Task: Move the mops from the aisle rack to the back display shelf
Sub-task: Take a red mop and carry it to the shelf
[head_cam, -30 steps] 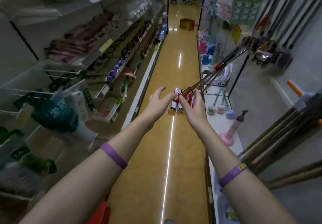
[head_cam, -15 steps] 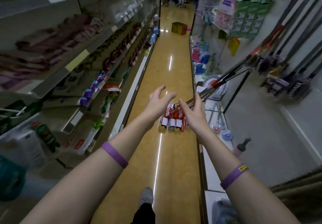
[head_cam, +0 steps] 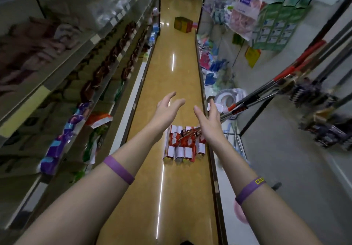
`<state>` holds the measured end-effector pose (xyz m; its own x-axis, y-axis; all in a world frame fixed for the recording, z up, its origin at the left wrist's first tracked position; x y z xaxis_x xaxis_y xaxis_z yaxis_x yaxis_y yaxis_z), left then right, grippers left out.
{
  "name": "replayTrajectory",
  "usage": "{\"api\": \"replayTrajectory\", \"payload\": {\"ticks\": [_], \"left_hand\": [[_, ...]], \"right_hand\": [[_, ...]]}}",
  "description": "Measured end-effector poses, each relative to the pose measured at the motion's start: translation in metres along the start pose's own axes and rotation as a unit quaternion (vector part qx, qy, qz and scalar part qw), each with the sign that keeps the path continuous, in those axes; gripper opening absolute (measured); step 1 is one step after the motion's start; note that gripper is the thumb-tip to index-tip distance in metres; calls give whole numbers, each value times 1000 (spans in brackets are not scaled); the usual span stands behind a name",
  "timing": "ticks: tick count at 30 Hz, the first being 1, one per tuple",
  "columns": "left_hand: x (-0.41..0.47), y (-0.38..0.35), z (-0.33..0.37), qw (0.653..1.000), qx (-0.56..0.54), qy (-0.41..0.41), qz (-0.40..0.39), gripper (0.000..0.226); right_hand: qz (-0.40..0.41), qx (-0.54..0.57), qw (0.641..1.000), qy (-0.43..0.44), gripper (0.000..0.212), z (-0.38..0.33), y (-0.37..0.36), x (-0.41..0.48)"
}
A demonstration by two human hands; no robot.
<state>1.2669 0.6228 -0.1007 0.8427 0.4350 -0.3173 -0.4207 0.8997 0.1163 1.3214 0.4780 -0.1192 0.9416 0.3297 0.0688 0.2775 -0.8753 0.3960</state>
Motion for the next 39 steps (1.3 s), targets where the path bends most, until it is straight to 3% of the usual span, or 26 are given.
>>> {"api": "replayTrajectory", "payload": {"ticks": [6, 16, 25, 32, 39], "left_hand": [[90, -26, 26, 1000, 11, -14, -18, 59], [276, -59, 90, 999, 21, 18, 22, 60], [387, -69, 131, 999, 15, 35, 28, 60], [471, -78, 158, 999, 9, 37, 1, 58], [611, -60, 192, 998, 11, 8, -54, 53]], "right_hand": [[-15, -8, 1000, -1, 83, 21, -4, 100], [-53, 20, 998, 2, 79, 42, -3, 312], [-70, 8, 997, 10, 74, 43, -5, 433], [-59, 9, 998, 9, 79, 59, -31, 522], [-4, 1, 1000, -2, 89, 69, -66, 638]]}}
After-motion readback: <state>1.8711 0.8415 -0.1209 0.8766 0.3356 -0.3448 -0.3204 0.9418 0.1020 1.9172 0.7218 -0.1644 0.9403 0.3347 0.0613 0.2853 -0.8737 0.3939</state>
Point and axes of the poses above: each hand's wrist, its own x-axis towards the middle knuckle, its own y-axis out of the back of the hand, z = x × y, the point moved 4 cm from there along x, towards the middle knuckle, and after that the axes turned 10 degrees about y, right-handed, at the moved point
